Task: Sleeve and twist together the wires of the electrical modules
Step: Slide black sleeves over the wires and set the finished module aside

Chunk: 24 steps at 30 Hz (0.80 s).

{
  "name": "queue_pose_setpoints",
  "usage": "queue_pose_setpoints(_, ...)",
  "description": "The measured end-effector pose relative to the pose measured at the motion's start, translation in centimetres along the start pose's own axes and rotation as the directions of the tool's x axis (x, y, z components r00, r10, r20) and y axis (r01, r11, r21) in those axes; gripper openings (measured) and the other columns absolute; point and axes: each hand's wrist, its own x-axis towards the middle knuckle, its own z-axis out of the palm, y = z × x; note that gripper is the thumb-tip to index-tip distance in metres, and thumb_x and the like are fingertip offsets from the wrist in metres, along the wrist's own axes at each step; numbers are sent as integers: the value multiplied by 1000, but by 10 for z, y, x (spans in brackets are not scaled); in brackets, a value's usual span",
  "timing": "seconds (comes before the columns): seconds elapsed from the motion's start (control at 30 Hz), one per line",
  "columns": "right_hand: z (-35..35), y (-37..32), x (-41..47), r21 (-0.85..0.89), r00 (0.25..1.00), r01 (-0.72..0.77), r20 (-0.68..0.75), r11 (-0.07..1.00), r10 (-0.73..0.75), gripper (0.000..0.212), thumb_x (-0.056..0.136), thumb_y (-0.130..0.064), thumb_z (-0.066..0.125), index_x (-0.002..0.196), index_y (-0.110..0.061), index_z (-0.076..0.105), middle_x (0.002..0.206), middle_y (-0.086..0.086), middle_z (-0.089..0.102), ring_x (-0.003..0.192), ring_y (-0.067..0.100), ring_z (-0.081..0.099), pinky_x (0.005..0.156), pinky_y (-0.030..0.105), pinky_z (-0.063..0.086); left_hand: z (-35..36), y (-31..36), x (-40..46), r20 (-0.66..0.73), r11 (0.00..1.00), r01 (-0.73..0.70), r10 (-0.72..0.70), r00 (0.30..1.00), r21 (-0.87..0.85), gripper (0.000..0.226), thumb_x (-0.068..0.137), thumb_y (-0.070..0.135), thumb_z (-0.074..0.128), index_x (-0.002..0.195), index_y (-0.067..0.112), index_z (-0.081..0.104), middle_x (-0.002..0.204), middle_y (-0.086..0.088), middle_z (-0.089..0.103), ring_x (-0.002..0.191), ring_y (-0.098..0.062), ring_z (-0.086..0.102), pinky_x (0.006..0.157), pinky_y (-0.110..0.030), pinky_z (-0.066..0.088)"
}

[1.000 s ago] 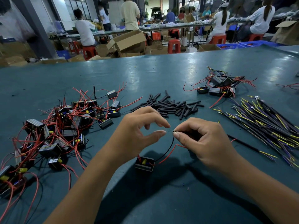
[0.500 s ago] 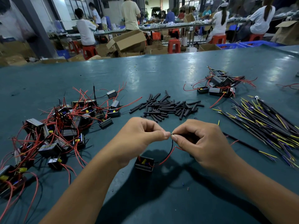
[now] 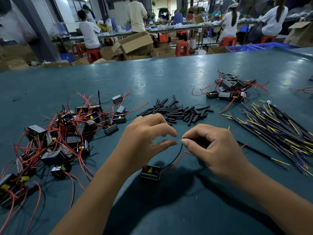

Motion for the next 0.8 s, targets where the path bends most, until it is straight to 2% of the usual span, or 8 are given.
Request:
queue_pose_setpoints(0.3,0,2,1,-5,1000,2,1,1000,-2,13,87,-11,74,78,-20,71,72,-10,63,64,6,58,60,9,37,3,-3,0,-95,946,-187,219,971,266,14,92,29,72,85,18,77,77,0,62,66,-24,56,61,-38,41)
queue_pose_setpoints(0.4,0,1,1,-8,1000,5,3,1000,-5,14,87,-11,74,78,-21,71,72,-11,63,64,4,57,60,8,36,3,0,1,-78,973,-127,145,986,193,12,91,28,73,84,19,77,77,4,62,69,-20,58,63,-35,39)
queue_pose_setpoints(0.5,0,1,1,-14,1000,9,3,1000,-9,13,87,-11,74,79,-20,71,72,-11,62,65,5,57,60,8,36,7,3,0,6,984,109,-109,994,-139,12,90,26,72,81,17,74,70,8,58,65,-10,52,63,-28,40)
queue_pose_setpoints(0.53,0,1,1,-16,1000,12,5,1000,-12,12,87,-12,74,79,-20,72,72,-11,63,65,6,58,60,9,37,8,5,0,75,918,238,-225,971,-316,14,90,23,72,79,15,72,65,6,55,60,-8,47,59,-23,38)
queue_pose_setpoints(0.6,0,1,1,-16,1000,20,8,1000,-20,10,86,-13,74,79,-20,72,71,-11,62,64,6,58,60,10,37,11,10,2,241,653,501,-450,860,-568,21,90,15,72,70,14,70,56,4,49,52,-7,37,51,-18,31)
queue_pose_setpoints(0.7,3,0,-1,-26,999,31,20,999,-30,8,85,-15,73,79,-20,72,70,-15,61,63,4,57,60,8,36,17,13,3,535,181,733,-574,620,-655,31,87,9,65,57,19,68,51,8,36,48,-9,28,47,-20,23)
queue_pose_setpoints(0.73,3,0,-1,-24,999,30,21,999,-29,8,85,-15,73,79,-20,72,70,-15,61,64,3,57,60,8,36,17,13,3,562,148,743,-564,606,-653,31,88,10,65,59,19,68,52,7,35,49,-10,28,48,-21,23)
queue_pose_setpoints(0.8,2,1,0,17,1000,7,13,1000,-7,9,85,-15,73,78,-20,72,70,-14,61,62,3,56,59,8,36,14,10,0,456,370,675,-525,719,-638,23,91,14,69,69,19,70,56,5,44,53,-8,37,51,-19,30)
